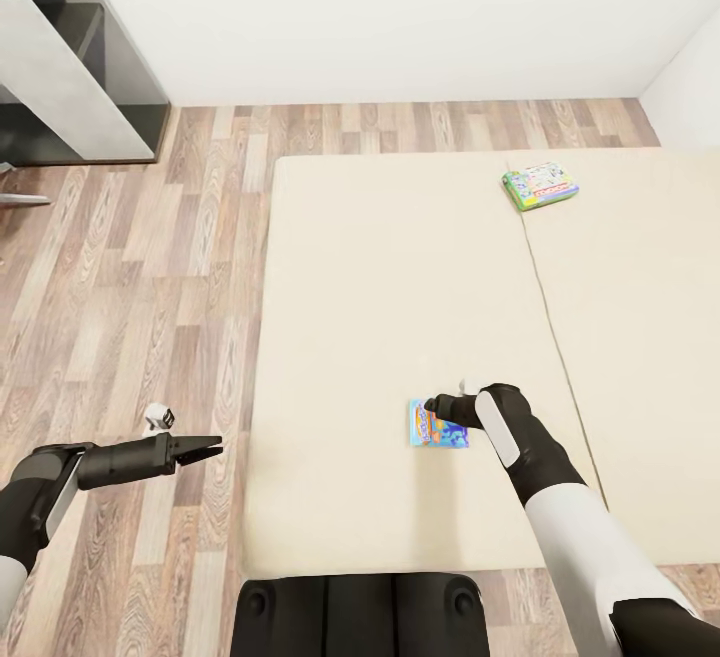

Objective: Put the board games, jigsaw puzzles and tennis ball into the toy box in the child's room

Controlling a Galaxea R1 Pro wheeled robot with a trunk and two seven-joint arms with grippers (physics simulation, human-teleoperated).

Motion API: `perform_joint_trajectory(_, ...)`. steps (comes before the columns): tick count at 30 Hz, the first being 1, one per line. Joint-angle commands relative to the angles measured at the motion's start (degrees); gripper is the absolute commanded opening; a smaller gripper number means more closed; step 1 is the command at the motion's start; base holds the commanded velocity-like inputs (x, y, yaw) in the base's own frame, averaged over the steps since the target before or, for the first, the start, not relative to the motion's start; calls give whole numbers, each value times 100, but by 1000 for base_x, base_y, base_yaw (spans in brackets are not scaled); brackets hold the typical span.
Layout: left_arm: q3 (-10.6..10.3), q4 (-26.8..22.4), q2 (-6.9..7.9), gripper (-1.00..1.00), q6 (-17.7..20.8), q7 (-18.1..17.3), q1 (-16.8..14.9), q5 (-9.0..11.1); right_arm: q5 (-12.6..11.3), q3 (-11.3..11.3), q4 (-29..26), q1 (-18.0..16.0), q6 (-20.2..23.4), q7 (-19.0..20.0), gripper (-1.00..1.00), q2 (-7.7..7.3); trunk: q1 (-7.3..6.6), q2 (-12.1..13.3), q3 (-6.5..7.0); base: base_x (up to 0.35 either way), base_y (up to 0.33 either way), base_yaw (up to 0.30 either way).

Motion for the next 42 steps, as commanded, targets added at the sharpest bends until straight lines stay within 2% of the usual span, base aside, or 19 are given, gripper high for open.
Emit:
perform_joint_trajectory(1, -2, -1, 1, 100, 61, -22, -1, -1, -62, 10, -6, -2, 14, -58, 100, -1, 2, -5, -4, 0, 9, 0)
perform_joint_trajectory(42, -2, -1, 1, 100, 61, -22, -1, -1, -62, 10, -6, -2, 14, -65, 100, 5, 2, -5, -4, 0, 49, 0)
